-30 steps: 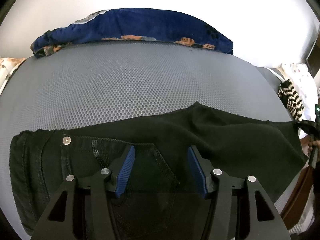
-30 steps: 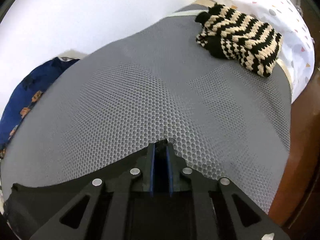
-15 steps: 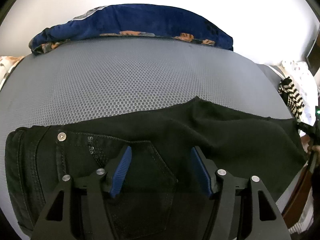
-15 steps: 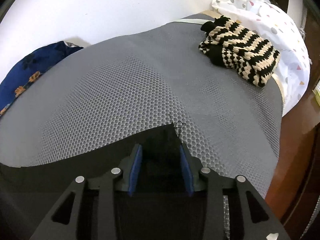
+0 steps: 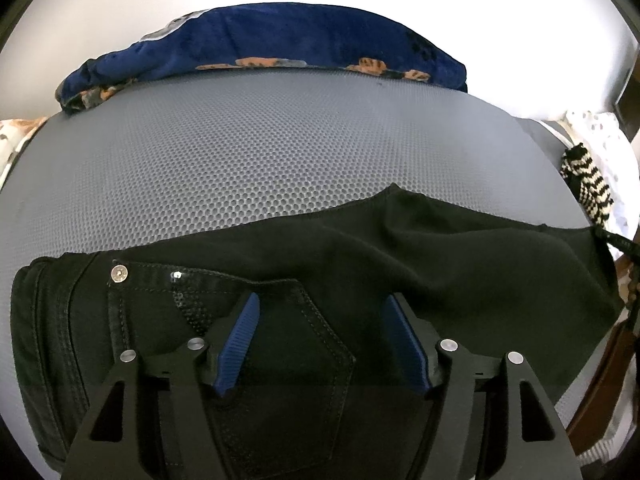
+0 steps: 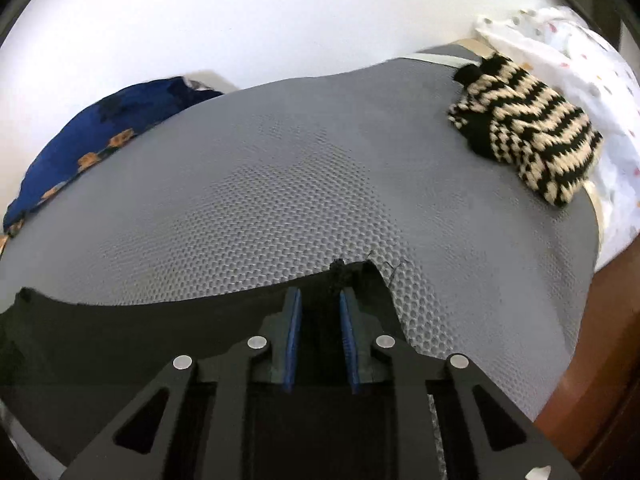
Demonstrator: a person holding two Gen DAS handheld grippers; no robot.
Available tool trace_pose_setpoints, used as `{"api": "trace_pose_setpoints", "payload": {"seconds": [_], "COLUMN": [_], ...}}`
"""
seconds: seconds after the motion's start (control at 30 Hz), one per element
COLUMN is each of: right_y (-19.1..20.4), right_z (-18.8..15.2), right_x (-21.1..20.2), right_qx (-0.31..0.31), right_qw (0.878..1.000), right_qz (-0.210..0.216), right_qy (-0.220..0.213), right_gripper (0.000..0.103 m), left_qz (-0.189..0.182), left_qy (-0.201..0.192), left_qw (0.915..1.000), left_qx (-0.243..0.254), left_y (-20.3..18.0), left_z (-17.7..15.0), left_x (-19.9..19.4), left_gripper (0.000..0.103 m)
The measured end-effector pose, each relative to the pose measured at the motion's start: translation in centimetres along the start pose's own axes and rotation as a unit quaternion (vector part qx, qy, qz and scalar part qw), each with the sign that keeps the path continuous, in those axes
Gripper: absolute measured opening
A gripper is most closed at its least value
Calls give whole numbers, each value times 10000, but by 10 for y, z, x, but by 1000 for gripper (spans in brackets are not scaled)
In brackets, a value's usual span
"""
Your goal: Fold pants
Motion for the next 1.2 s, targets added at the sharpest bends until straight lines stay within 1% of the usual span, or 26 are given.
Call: {"api": "trace_pose_setpoints", "payload": {"seconds": [0.07,0.1,0.17,0.33,0.4,0.43,0.5,0.57,0.63,0.73,0.87,0.93,0.97,1.0,1.03,1.07,1.1,1.2], "right_y": [1,-1,-6,-13,-13,-12,-7,0,3,1,-7,-6,-5,-4,-4,-4,-2,13], "right_z": [1,3,6,10,11,11,13,13,14,14,10,10,10,10,10,9,8,10], "right_x": [6,8,15,25,25,23,14,4,3,13,30,29,30,30,28,25,18,-8], "right_qx": [-142,-176,-126,32,27,24,-155,-394,-592,-643,-462,-403,-340,-308,-252,-209,-141,-146], "right_qw": [9998,9996,9995,9992,9994,9995,9995,9979,9949,9921,9921,9912,9926,9926,9927,9927,9934,9950], "right_qz": [-10,-99,-57,-33,2,-12,-200,-517,-796,-1067,-1169,-1259,-1157,-1157,-1141,-1130,-1064,-945], "right_qy": [160,196,294,385,355,315,164,-58,-162,-139,28,54,144,181,283,355,414,300], "right_gripper": [19,19,19,19,5,4,3,3,2,2,2,6,12,13,24,39,46,45], "left_qz": [-3,0,15,73,93,95,87,74,78,77,25,-39,-59,-46,-9,16,36,-49], "left_qy": [2,7,13,22,32,35,40,47,55,45,26,20,0,-12,-5,2,-5,-88], "left_qw": [10000,10000,10000,10000,9999,9999,10000,10000,10000,10000,10000,10000,10000,10000,10000,10000,9999,9999], "left_qx": [-24,-32,-27,35,42,37,3,-35,-23,12,47,21,16,37,66,92,125,119], "left_y": [0,0,0,-1,-1,-1,-1,0,-1,0,6,10,10,10,9,7,6,6], "left_z": [0,0,1,0,0,0,1,2,3,3,-2,-5,-5,-5,-5,-5,-4,-6], "left_x": [1,1,1,2,3,3,2,2,2,0,1,3,4,4,4,3,-1,-11], "left_gripper": [67,67,67,67,67,67,67,67,67,67,67,67,67,67,67,67,67,67]}}
Point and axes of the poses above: each gripper's, at about its wrist camera, not at the fingertips, and x roughly the way its jaws point, y to its left, z to its top, the point moved 6 cm from there along x, roughly the way its jaws point, and after that the axes turned 6 degrees about z, right-handed, at the moved point
